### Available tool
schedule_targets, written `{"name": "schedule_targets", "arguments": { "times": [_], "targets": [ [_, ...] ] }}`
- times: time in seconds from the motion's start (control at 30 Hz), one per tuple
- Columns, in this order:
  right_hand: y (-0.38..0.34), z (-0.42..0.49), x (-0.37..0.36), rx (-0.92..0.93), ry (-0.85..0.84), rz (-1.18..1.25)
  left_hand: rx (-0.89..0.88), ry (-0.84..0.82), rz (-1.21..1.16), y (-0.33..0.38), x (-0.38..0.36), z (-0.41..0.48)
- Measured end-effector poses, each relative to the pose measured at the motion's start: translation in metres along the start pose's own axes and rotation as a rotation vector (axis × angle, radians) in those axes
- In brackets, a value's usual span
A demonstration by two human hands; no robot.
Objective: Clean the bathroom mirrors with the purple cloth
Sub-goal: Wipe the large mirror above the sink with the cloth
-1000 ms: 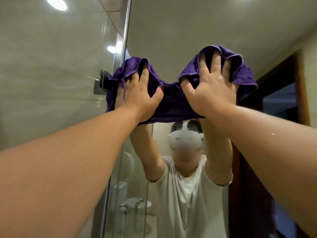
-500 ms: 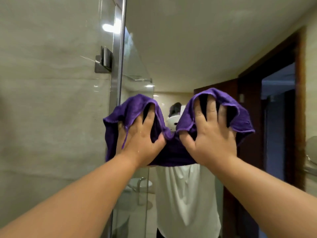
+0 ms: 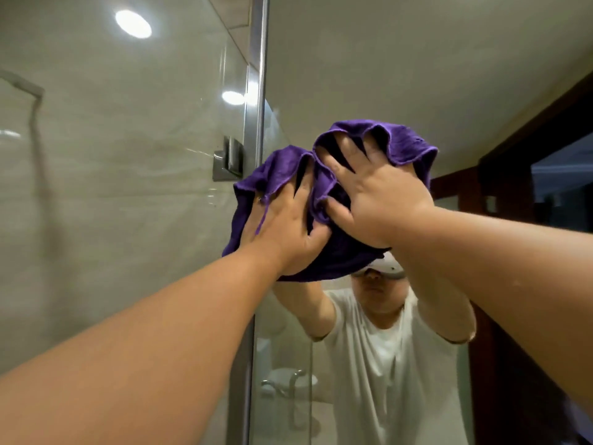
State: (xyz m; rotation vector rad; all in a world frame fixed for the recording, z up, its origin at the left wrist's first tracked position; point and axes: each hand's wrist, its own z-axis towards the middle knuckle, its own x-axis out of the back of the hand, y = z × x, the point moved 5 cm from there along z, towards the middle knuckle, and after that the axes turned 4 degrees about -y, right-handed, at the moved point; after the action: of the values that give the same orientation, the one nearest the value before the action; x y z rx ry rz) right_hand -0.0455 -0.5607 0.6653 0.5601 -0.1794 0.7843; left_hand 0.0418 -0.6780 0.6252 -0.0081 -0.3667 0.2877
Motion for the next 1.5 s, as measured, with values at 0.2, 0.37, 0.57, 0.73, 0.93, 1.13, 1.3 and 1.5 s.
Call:
{"name": "schedule_targets", "arguments": {
  "times": [0.2,0.37,0.57,0.73,0.93,1.13,1.3,1.5],
  "targets": [
    [0.01,0.061,0.02,0.0,0.072,0.104,-0.07,0.078,0.021,-0.003,0.032,0.067],
    [0.028,0.089,0.03,-0.03,0.101,0.111,-0.079,0.028,0.162,-0.01,0.051,0.112],
    [0.029,0.091,0.032,-0.065,0.134,0.122,-0.008,0.021,0.184,-0.015,0.049,0.112],
    [0.013,0.076,0.024,-0.129,0.112,0.159,0.127,-0.006,0.168,-0.025,0.039,0.083],
    [-0.014,0.04,0.006,-0.169,0.094,0.15,0.115,-0.024,0.118,-0.024,0.025,0.037],
    [-0.038,-0.005,-0.011,-0.229,0.085,0.083,0.165,-0.034,0.086,-0.023,0.008,-0.014],
    [-0.058,-0.042,-0.025,-0.226,0.081,0.075,0.165,-0.033,0.08,-0.016,-0.004,-0.056],
    [-0.083,-0.098,-0.049,-0.2,0.002,0.131,0.099,-0.064,0.156,-0.012,-0.024,-0.115]
  ]
}}
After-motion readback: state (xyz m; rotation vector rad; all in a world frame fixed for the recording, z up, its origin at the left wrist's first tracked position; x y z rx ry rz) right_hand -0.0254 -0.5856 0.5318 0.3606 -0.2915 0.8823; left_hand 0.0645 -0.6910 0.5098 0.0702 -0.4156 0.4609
